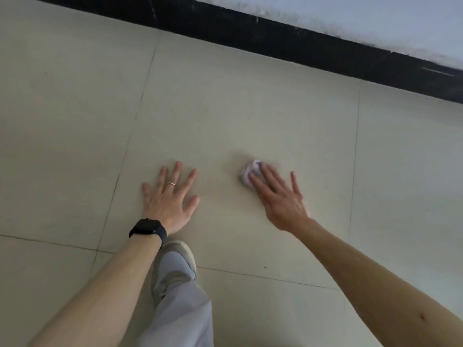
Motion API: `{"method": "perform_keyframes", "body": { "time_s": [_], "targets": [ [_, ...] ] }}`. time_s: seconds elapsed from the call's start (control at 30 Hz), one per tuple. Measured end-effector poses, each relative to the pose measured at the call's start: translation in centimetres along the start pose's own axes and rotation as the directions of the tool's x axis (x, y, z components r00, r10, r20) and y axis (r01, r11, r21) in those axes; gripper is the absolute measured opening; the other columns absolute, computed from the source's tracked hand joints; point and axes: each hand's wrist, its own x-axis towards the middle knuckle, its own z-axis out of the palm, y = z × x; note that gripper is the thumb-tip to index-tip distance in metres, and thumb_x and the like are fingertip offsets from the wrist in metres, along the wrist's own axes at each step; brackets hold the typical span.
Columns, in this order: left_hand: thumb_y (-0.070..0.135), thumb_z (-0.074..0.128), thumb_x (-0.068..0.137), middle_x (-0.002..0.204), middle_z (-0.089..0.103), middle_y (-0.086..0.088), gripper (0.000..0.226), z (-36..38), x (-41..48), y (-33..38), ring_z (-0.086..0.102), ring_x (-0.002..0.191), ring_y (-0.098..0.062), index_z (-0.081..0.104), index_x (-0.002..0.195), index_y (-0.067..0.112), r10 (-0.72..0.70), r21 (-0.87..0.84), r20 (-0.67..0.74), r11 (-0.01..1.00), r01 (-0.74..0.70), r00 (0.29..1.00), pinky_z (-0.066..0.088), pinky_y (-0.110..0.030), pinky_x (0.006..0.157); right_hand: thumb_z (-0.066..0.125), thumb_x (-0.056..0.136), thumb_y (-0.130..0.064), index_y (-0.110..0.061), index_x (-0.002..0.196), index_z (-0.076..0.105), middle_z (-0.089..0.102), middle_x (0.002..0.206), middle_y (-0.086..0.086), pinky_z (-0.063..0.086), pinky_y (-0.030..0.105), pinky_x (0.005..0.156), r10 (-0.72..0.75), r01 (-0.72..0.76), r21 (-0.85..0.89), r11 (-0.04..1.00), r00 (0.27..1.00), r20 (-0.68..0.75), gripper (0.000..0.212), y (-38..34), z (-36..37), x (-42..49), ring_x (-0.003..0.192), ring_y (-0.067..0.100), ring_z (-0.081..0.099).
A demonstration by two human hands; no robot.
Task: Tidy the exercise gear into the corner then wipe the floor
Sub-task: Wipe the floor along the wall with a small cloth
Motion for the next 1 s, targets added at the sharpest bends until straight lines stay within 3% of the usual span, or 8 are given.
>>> {"method": "perform_keyframes", "body": {
  "time_s": [0.07, 0.13, 0.23, 0.4, 0.5, 0.63, 0.87, 1.0],
  "targets": [
    [0.064, 0.021, 0.098, 0.162, -0.024, 0.009, 0.066, 0.0, 0.4, -0.5, -0.013, 0.152, -0.025, -0.016, 0.15, 0.051, 0.023, -0.013, -0.006, 1.0, -0.023, 1.0, 0.011, -0.065, 0.115, 0.03, 0.105, -0.032, -0.042, 0.158, 0.0, -0.012, 0.168, -0.006, 0.008, 0.066, 0.118, 0.488, -0.474, 0.245, 0.846, 0.873, 0.004, 0.062, 0.0, -1.2, 2.5, 0.154, 0.017, -0.008],
    [0.057, 0.023, 0.1, 0.164, -0.02, 0.009, 0.062, 0.0, 0.6, -0.3, -0.011, 0.153, -0.025, -0.011, 0.152, 0.05, 0.025, -0.04, -0.017, 0.999, -0.025, 1.0, 0.012, -0.066, 0.115, 0.028, 0.106, -0.034, -0.038, 0.159, -0.001, -0.013, 0.168, -0.002, 0.008, 0.065, 0.119, 0.524, -0.503, 0.291, 0.814, 0.852, 0.009, 0.06, -3.3, -0.7, 2.0, 0.154, 0.02, -0.01],
    [0.045, 0.028, 0.103, 0.165, -0.016, 0.009, 0.06, -0.2, 0.5, -0.5, -0.009, 0.153, -0.024, -0.004, 0.154, 0.049, 0.033, -0.061, -0.009, 0.998, -0.034, 0.999, 0.013, -0.066, 0.115, 0.03, 0.107, -0.037, -0.035, 0.16, 0.011, -0.004, 0.169, -0.004, 0.016, 0.063, 0.119, -0.077, 0.078, 0.121, 0.99, 0.997, -0.017, 0.056, -9.0, 2.9, -5.4, 0.155, 0.018, -0.003],
    [0.042, 0.034, 0.103, 0.164, -0.019, 0.008, 0.064, -1.2, 0.6, -1.6, -0.011, 0.153, -0.022, -0.004, 0.154, 0.047, 0.078, -0.065, 0.059, 0.995, -0.074, 0.995, 0.015, -0.063, 0.116, 0.024, 0.107, -0.044, -0.041, 0.158, 0.01, 0.004, 0.168, -0.007, 0.008, 0.06, 0.119, -0.615, 0.636, -0.072, 0.768, 0.764, 0.193, 0.053, -7.4, 4.1, -8.0, 0.155, 0.014, 0.002],
    [0.041, 0.036, 0.103, 0.164, -0.019, 0.01, 0.065, -0.8, 0.5, -1.6, -0.011, 0.153, -0.022, -0.004, 0.154, 0.047, 0.082, -0.059, 0.055, 0.995, -0.079, 0.995, 0.016, -0.063, 0.116, 0.018, 0.107, -0.045, -0.042, 0.158, 0.008, -0.004, 0.168, -0.01, 0.008, 0.064, 0.119, -0.2, 0.202, -0.066, 0.977, 0.979, 0.025, 0.052, -5.7, 1.9, -1.2, 0.154, 0.01, -0.003],
    [0.045, 0.036, 0.102, 0.164, -0.019, 0.009, 0.066, 0.0, 0.4, -1.8, -0.01, 0.153, -0.023, -0.004, 0.154, 0.048, 0.071, -0.065, 0.02, 0.995, -0.07, 0.997, 0.015, -0.063, 0.115, 0.016, 0.106, -0.047, -0.042, 0.157, -0.004, -0.019, 0.166, -0.011, -0.008, 0.059, 0.12, 0.203, -0.208, 0.117, 0.971, 0.978, 0.054, 0.056, -9.1, 1.4, 0.8, 0.151, 0.009, -0.02],
    [0.077, 0.03, 0.089, 0.164, -0.019, 0.003, 0.076, 1.8, -1.2, -4.2, -0.012, 0.152, -0.023, -0.006, 0.151, 0.052, -0.062, -0.167, -0.13, 0.985, 0.04, 0.99, 0.002, -0.056, 0.12, 0.026, 0.107, -0.044, -0.041, 0.158, 0.009, 0.004, 0.168, -0.007, 0.01, 0.06, 0.119, -0.63, 0.652, -0.072, 0.754, 0.751, 0.2, 0.054, -7.7, 2.0, -2.2, 0.155, 0.013, 0.003],
    [0.084, 0.02, 0.083, 0.166, -0.012, -0.001, 0.08, 2.3, -0.9, -5.2, -0.006, 0.153, -0.026, -0.002, 0.153, 0.052, -0.035, -0.113, -0.173, 0.993, 0.015, 0.984, 0.006, -0.058, 0.12, 0.015, 0.106, -0.046, -0.041, 0.158, -0.004, -0.012, 0.167, -0.011, 0.003, 0.063, 0.12, 0.186, -0.189, 0.069, 0.98, 0.982, 0.042, 0.056, -4.6, -1.8, 8.0, 0.154, 0.011, -0.009]
  ]
}}
